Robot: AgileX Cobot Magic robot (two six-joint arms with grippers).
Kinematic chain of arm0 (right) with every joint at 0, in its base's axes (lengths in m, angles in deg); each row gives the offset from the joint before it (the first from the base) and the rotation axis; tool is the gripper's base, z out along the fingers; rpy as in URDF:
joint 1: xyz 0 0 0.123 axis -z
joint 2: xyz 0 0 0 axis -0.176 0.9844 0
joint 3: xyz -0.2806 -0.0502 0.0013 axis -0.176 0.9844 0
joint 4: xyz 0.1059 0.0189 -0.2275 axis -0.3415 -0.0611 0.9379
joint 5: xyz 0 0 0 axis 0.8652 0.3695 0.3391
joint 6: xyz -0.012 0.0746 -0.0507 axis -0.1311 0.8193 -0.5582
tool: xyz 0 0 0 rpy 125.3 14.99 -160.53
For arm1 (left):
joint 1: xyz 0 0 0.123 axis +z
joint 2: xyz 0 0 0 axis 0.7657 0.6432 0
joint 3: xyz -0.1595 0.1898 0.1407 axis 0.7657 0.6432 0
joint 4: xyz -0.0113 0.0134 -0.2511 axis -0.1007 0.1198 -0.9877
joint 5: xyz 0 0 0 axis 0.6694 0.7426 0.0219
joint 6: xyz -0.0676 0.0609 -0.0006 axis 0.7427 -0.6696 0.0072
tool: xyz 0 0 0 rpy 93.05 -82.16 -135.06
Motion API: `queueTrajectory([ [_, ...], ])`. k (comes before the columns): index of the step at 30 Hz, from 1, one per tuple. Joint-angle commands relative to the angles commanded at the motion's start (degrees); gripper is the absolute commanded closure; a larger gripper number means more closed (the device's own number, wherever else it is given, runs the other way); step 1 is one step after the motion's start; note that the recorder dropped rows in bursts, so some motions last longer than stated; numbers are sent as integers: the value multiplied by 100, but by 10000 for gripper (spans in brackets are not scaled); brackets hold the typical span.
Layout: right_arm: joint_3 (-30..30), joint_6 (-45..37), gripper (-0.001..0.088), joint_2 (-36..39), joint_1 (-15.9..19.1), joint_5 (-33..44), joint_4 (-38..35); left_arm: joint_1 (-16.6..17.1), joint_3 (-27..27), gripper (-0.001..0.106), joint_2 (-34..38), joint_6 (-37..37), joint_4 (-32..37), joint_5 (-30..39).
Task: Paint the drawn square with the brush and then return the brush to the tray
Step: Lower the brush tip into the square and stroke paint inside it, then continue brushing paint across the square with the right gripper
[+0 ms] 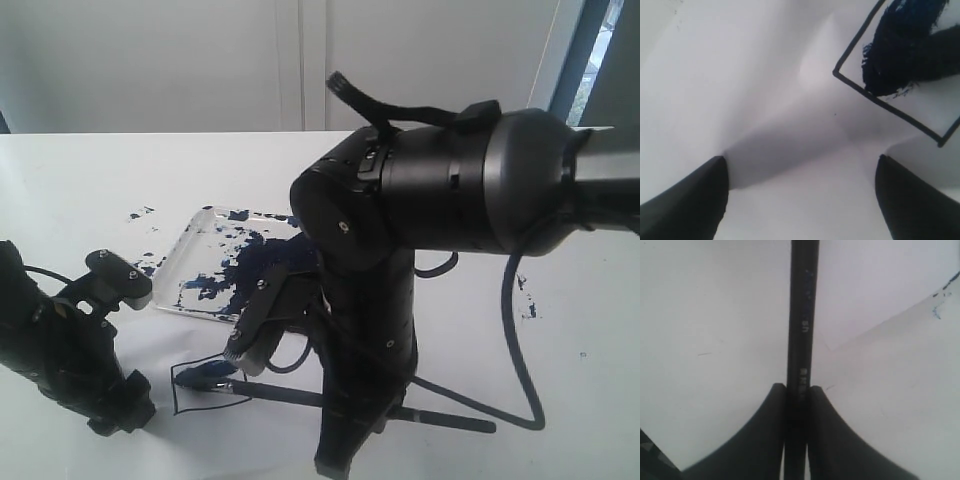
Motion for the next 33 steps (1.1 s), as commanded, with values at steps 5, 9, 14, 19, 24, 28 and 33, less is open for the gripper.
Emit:
queueTrajectory([
  [5, 0, 178, 868, 26, 5, 99, 393, 0, 0, 227, 0, 56, 0, 0],
  [9, 0, 356, 868, 80, 5, 146, 795, 0, 0, 227, 0, 56, 0, 0],
  [14, 0, 649, 868, 263, 5, 324, 1233, 0, 0, 227, 0, 55, 0, 34],
  [19, 0, 685, 868, 384, 5, 462, 1360, 0, 0, 227, 0, 55, 0, 66],
  [24, 0, 685, 868, 382, 5, 462, 1430, 0, 0, 227, 0, 55, 0, 66],
  [28, 0, 706, 868, 382, 5, 479, 1380, 0, 0, 227, 0, 55, 0, 66],
  [33, 0, 314, 868, 382, -203, 576, 1137, 0, 0, 227, 0, 55, 0, 54],
])
